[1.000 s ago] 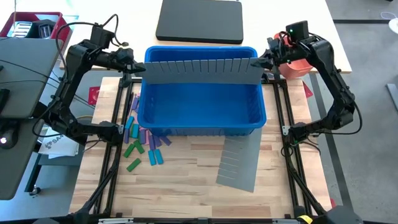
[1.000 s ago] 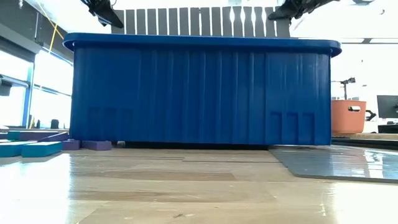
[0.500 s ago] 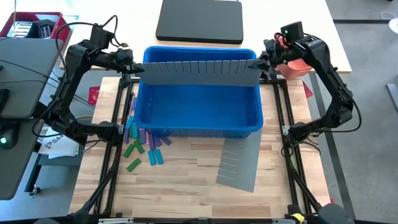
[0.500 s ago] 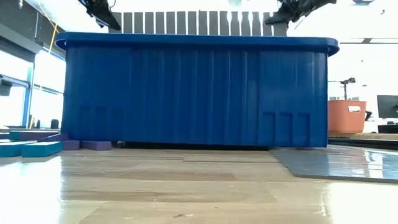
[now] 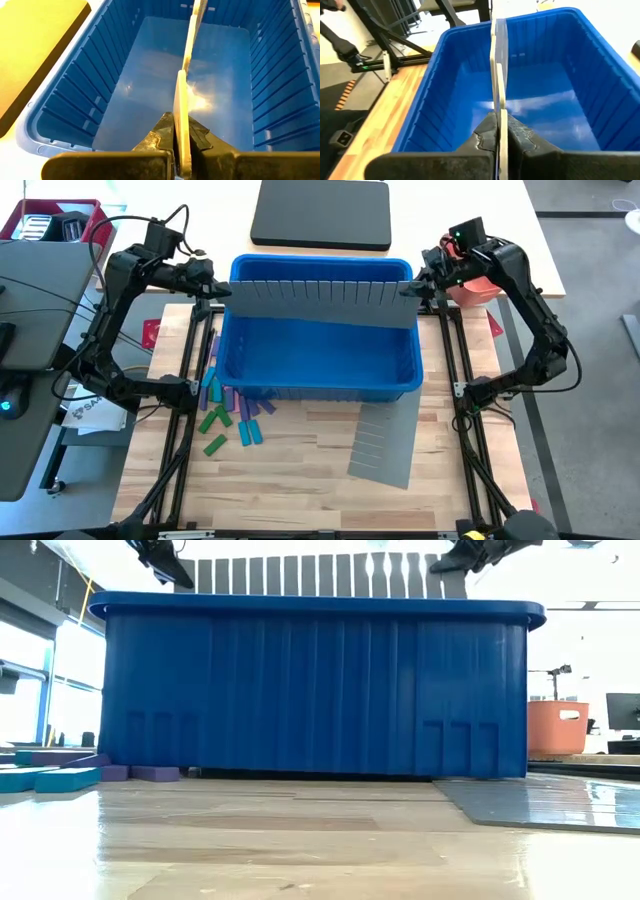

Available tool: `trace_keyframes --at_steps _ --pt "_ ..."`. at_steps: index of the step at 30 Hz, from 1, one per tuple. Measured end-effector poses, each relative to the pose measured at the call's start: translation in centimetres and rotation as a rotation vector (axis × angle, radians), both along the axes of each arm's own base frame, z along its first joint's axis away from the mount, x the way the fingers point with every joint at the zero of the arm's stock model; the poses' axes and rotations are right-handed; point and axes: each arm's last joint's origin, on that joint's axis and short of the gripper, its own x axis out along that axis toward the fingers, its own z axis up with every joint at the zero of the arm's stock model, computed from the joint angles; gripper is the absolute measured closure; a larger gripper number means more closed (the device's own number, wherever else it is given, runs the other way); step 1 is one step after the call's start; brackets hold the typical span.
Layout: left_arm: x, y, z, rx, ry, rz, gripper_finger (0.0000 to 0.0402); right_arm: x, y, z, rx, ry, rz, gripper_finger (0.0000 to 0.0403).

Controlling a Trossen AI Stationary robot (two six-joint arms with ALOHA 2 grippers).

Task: Sort blocks
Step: Insert the bin divider into the blue bin

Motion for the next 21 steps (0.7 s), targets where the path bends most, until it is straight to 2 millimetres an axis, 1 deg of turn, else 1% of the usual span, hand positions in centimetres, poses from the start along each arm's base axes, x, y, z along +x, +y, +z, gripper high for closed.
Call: trace_keyframes --at_steps 4,9,21 --pt "-0.01 0.00 -0.01 0.000 0.003 0.002 0.0401 0.48 0.33 -0.26 0.027 0.014 0.026 0.0400" --pt "-0.03 0.00 -0.03 0.001 0.009 0.006 0.0401 0.98 0.02 -0.70 0.024 0.041 0.026 0.0400" --pt "-0.06 0.00 -0.07 0.002 0.022 0.015 0.0401 1.00 0.01 -0.86 0.030 0.063 0.017 0.0400"
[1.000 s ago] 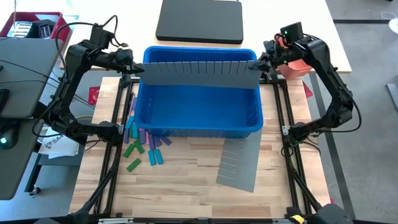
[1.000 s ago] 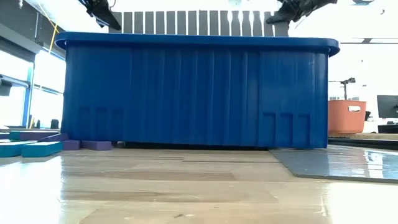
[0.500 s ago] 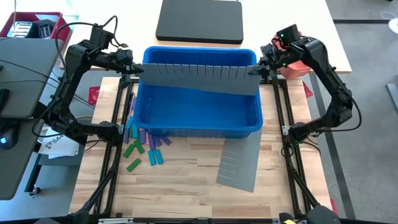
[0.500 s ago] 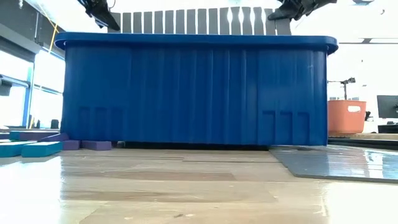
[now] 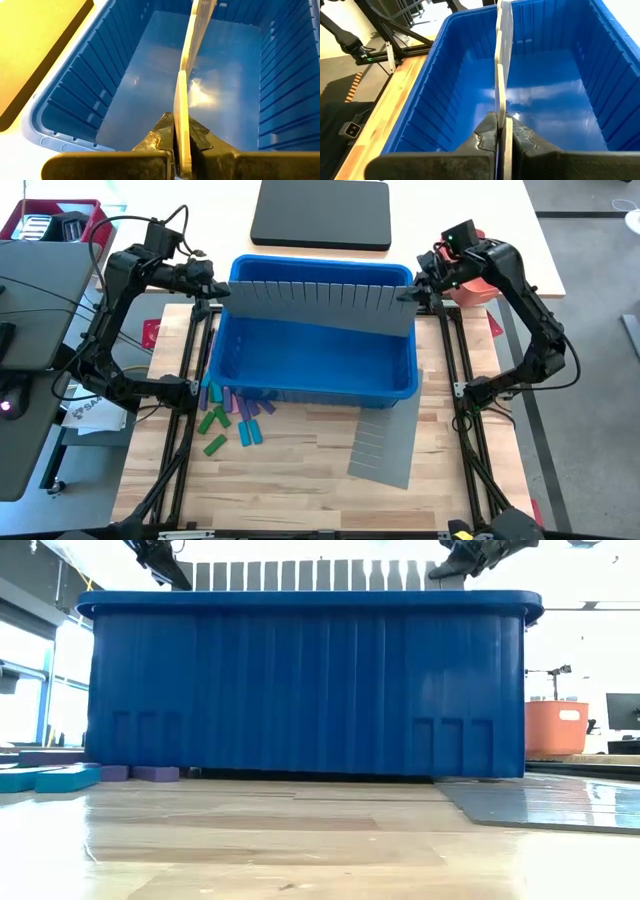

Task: Sort blocks
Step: Insert the bin divider into the blue bin

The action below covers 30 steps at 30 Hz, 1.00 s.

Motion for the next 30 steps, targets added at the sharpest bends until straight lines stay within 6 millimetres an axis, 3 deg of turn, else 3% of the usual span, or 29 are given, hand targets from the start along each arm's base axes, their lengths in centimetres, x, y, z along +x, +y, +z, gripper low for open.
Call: trace_keyframes --at_steps 21,30 --pt "0.1 -0.9 -0.4 -0.146 -0.025 -0.001 0.0401 -0.3 0.3 -0.4 0.004 0.061 -0.008 0.0400" --pt "0.9 -0.4 -3.4 -0.268 0.010 -0.004 0.0401 -0.1 0.4 -0.5 -0.003 0.098 -0.021 0.0400"
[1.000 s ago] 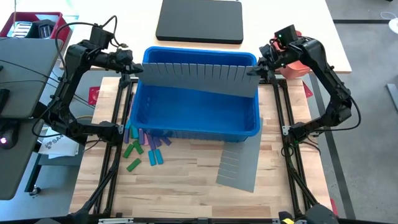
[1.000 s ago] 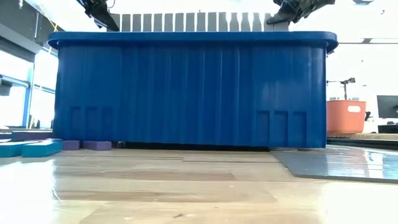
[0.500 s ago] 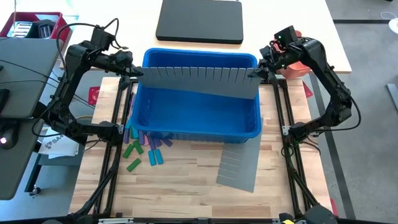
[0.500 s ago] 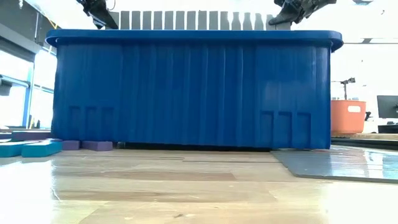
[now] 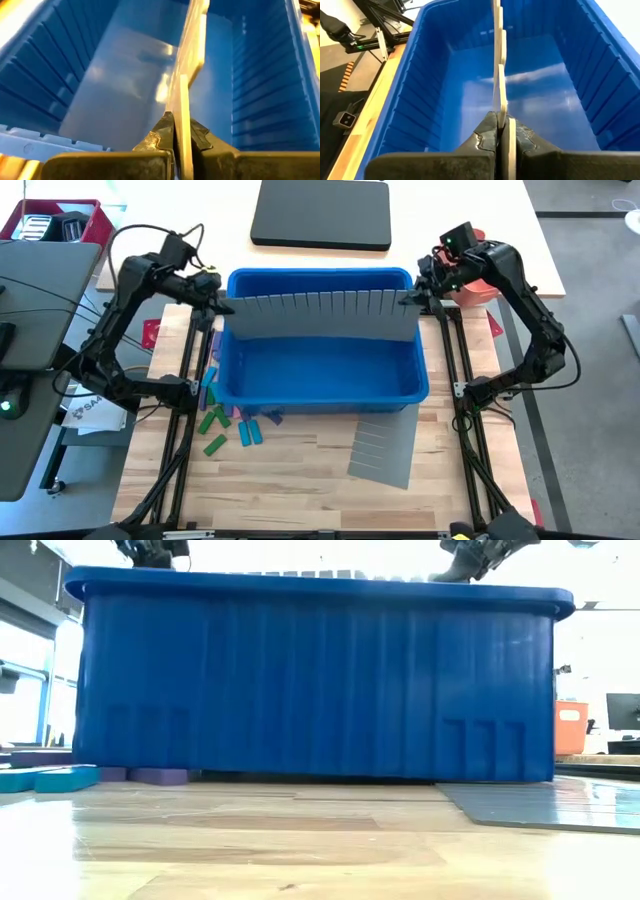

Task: Sort blocks
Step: Insert the bin divider into the blue bin

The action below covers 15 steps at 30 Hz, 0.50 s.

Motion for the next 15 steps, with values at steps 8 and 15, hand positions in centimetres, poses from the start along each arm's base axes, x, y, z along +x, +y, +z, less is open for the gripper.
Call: trace_keyframes --at_steps 8,15 --pt "0.4 0.1 -0.8 -0.001 0.006 -0.011 0.0401 0.5 1.3 -0.6 -0.022 0.122 0.056 0.0400" --pt "0.9 -0.7 -0.4 0.021 -0.004 -0.024 0.0401 0.7 1.4 -2.3 -0.037 0.224 0.068 0.0400"
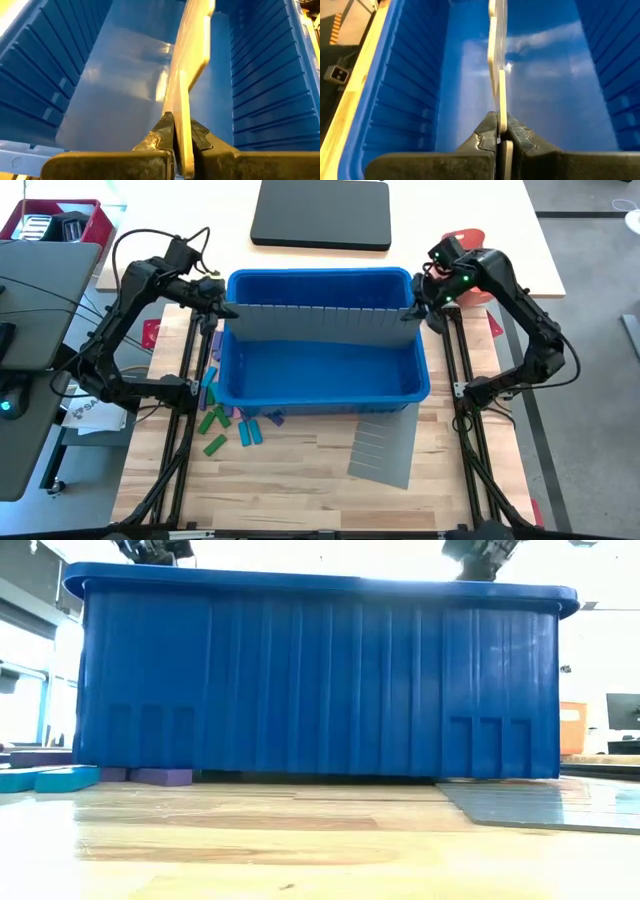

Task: Sort blocks
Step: Insert the bin divider into the blue bin

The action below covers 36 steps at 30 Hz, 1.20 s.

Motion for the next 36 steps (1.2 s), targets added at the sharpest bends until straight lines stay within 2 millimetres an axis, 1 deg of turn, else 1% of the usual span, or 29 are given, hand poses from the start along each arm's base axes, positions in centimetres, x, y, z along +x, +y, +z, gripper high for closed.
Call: trace_keyframes --at_steps 3,6,11,15,18,23,26,29,33,36 --pt "0.6 -0.2 -0.1 -0.015 0.004 -0.013 0.0401 0.0 -0.1 -1.3 0.013 0.020 0.019 0.0400" --pt "1.0 -0.5 -0.1 -0.023 0.015 -0.032 0.0401 0.1 -0.2 -2.1 0.014 0.032 0.024 0.0399" --pt "1.6 -0.9 -0.3 -0.070 0.038 -0.020 0.0401 0.0 -0.4 -2.3 -0.012 0.076 0.001 0.0390" --pt "2.1 -1.3 -0.4 -0.066 0.080 -0.011 0.0398 0.0 -0.5 -2.4 -0.032 0.113 -0.017 0.0389" --pt "2.3 -1.7 -0.5 -0.062 0.129 -0.007 0.0377 0.0 -0.5 -2.5 -0.038 0.125 -0.027 0.0388" --pt "2.7 -2.2 -0.7 -0.005 0.235 0.006 0.0310 -0.4 -1.0 -2.5 -0.052 0.171 -0.111 0.0382" --pt "2.7 -2.3 -0.5 0.027 0.272 0.018 0.0269 -0.7 -1.3 -2.3 -0.057 0.157 -0.155 0.0358" --pt "2.5 -2.5 0.7 0.052 0.261 0.048 0.0240 -1.1 -1.4 -1.8 -0.081 0.115 -0.184 0.0320" --pt "2.3 -2.8 2.9 0.104 0.194 0.080 0.0224 -1.6 -1.3 -0.6 -0.162 0.038 -0.201 0.0270" --pt "2.5 -2.7 3.9 0.138 0.114 0.074 0.0223 -1.7 -1.1 0.4 -0.238 -0.025 -0.207 0.0246"
